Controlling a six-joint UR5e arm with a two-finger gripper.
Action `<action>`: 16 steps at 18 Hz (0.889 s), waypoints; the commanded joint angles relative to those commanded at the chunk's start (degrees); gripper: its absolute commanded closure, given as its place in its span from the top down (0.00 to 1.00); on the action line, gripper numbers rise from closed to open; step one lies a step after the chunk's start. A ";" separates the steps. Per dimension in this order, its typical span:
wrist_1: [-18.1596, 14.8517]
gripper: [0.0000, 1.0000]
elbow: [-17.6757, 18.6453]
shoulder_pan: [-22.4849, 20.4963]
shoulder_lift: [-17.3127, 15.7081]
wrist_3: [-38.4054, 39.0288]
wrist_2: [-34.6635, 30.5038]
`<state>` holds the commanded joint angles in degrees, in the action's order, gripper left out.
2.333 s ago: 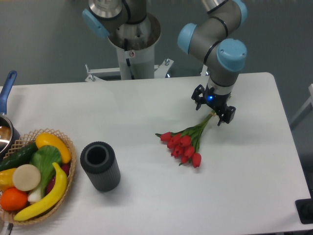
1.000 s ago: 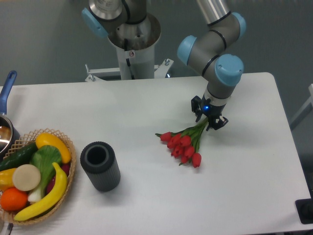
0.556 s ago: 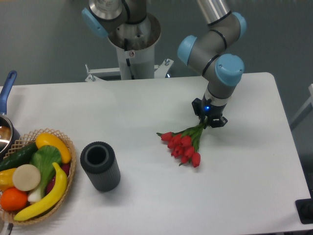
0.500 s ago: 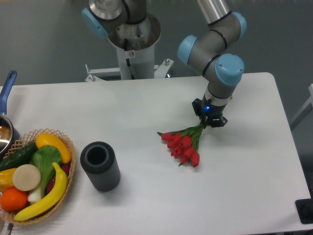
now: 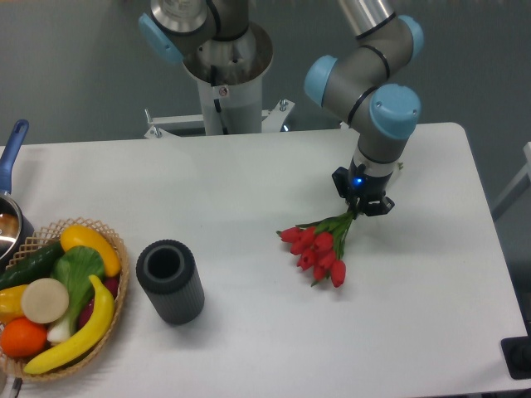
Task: Pick up the flowers from the table
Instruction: 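Lift the grasped red tulips up off the table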
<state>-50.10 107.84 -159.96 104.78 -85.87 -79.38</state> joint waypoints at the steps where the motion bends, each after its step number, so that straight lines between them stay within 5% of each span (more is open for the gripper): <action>1: -0.09 0.19 0.00 -0.44 -1.05 0.61 1.93; 9: -0.09 0.19 -0.26 -1.14 -9.41 11.33 21.88; 16: -0.09 0.19 -1.76 -2.81 -12.40 20.20 30.94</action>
<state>-50.19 106.09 -162.77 92.38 -65.67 -48.44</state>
